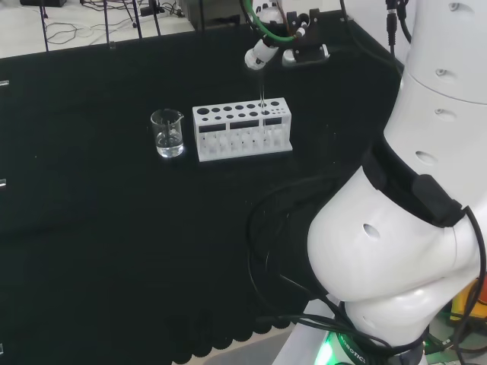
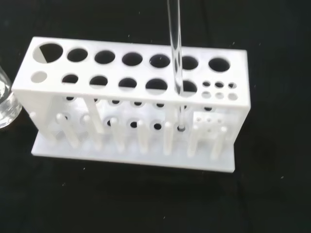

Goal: Take the glass rod from the white test tube rack.

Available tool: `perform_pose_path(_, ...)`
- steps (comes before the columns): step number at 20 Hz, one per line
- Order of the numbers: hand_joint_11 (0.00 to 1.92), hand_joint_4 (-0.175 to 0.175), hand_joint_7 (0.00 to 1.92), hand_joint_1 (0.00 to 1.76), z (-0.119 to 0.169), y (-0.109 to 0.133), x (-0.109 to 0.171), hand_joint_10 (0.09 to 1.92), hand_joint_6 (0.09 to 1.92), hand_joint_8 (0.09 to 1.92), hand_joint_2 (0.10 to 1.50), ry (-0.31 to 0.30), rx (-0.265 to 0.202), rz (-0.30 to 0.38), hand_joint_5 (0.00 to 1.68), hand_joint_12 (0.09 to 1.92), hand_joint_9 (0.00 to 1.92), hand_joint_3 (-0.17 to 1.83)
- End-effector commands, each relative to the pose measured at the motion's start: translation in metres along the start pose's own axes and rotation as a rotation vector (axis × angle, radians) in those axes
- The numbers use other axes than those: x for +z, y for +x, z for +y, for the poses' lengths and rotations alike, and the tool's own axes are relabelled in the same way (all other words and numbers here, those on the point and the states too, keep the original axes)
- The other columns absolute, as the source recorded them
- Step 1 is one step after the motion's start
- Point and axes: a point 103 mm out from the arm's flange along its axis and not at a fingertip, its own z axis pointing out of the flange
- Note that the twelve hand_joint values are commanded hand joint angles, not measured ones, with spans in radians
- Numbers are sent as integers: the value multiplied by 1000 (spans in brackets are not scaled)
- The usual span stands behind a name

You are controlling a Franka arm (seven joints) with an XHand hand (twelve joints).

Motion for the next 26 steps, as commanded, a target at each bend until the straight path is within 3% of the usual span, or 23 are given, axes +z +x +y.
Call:
perform_pose_path(1,0,-134,11,678,4,-4,12,951,87,899,1147,9,-9,40,0,1408,272,-175)
perform_pose_path(10,188,-154,241,719,8,4,13,965,87,995,1208,-22,-34,65,17,1421,532,-175)
perform_pose_path(19,354,-175,535,773,12,1,19,989,87,1025,1226,-16,-35,89,282,1401,754,-175)
perform_pose_path(23,438,-175,472,777,13,-2,20,990,123,1014,1229,-9,-24,91,370,1385,769,-175)
perform_pose_path(26,465,-173,423,782,13,-4,21,994,368,1012,1231,-4,-27,103,361,1375,763,-175)
